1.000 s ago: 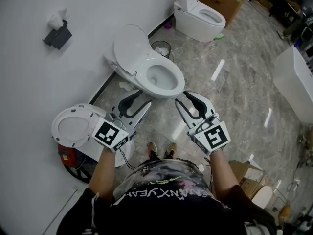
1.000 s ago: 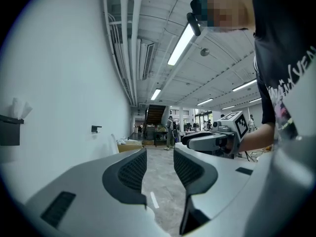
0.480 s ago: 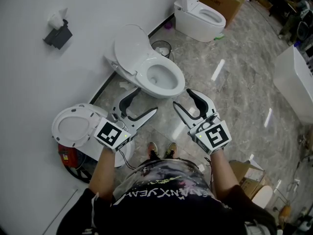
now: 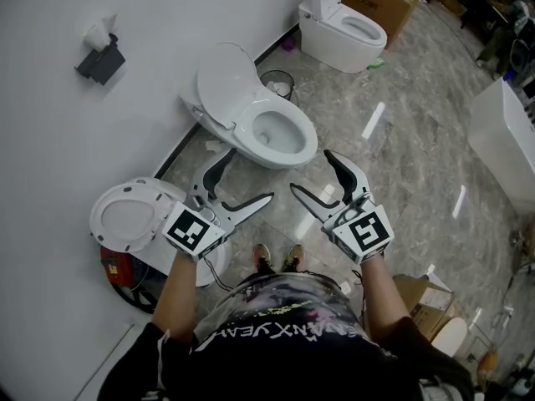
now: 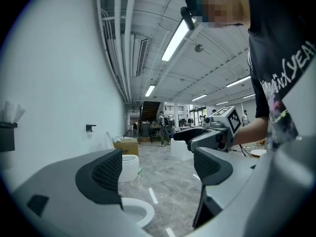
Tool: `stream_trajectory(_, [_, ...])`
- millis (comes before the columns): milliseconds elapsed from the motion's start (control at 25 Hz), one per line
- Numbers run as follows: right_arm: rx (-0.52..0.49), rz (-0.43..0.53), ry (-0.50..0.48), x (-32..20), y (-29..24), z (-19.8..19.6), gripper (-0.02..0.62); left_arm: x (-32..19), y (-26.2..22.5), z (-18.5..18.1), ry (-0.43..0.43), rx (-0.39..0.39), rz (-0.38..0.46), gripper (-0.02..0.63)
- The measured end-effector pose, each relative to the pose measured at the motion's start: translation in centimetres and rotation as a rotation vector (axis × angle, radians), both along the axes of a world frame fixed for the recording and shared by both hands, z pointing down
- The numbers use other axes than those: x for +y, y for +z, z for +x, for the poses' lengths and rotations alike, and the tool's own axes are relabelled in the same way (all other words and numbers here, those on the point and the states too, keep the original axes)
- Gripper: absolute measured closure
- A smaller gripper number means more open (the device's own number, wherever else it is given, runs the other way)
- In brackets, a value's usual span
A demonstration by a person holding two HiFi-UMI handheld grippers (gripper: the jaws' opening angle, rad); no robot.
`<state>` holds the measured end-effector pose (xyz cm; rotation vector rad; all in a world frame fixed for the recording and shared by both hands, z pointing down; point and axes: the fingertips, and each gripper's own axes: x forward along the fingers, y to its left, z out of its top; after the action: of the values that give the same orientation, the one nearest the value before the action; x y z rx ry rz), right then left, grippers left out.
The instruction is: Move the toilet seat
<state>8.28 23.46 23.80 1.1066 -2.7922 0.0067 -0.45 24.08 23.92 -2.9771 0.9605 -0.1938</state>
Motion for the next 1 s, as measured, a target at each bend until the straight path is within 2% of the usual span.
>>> stream_trajectory(120, [0.016, -0.005, -0.001, 0.1, 0.2, 0.2, 0.204, 0.2, 0.2, 0.4, 0.01, -0.024, -0.005, 0.142])
stream_trajectory(320, [0.034, 0.005, -0.025, 0.4, 0.4, -0.4, 0.054, 0.3, 0.5, 0.5, 0.005, -0.074, -0.015, 0.094])
stream_trajectory(440, [0.043, 0.004, -0.035, 0.5, 0.6, -0.6, 0.012, 0.6, 0.2, 1.1, 0.034, -0.057, -0.013, 0.071])
stream_trajectory(1000, [0.05, 0.008, -0.038, 1.4, 0.8, 0.3, 0.009, 1.1, 0.6, 1.6, 0.009, -0.061, -0.01, 0.055])
